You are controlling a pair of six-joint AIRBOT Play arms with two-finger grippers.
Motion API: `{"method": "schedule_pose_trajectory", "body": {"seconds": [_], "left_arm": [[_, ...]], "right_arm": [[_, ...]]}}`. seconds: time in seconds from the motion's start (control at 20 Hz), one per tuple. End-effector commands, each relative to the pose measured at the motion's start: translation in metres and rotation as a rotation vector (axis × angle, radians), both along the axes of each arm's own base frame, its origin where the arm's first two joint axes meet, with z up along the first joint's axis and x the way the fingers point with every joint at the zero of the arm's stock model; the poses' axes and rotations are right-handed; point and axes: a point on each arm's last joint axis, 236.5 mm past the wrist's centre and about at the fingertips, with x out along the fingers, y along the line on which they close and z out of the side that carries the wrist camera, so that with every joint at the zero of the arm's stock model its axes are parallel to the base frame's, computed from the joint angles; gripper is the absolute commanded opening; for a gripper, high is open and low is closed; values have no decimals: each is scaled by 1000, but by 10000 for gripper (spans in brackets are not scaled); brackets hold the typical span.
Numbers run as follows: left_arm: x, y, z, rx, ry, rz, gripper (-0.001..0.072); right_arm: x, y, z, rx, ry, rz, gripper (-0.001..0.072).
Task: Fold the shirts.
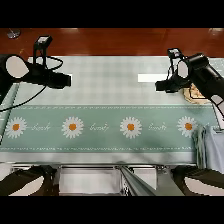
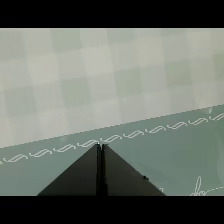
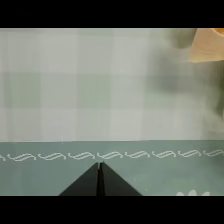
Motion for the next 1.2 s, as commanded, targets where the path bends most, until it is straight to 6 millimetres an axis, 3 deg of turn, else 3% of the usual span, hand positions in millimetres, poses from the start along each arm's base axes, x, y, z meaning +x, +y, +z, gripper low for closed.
{"method": "schedule_pose_trajectory", "body": {"seconds": [0.0,0.7,0.9,1.1,1.15], "left_arm": [[0,0,0,0,1,0,20],[0,0,0,0,1,0,20],[5,-1,2,-5,-20,4,20],[42,-6,28,-49,-205,30,20],[50,-7,36,-61,-253,37,20]], "right_arm": [[0,0,0,0,0,0,25],[2,1,1,4,-9,2,25],[31,6,11,13,-136,35,25],[63,19,29,52,-294,75,27],[73,19,36,43,-341,91,78]]}}
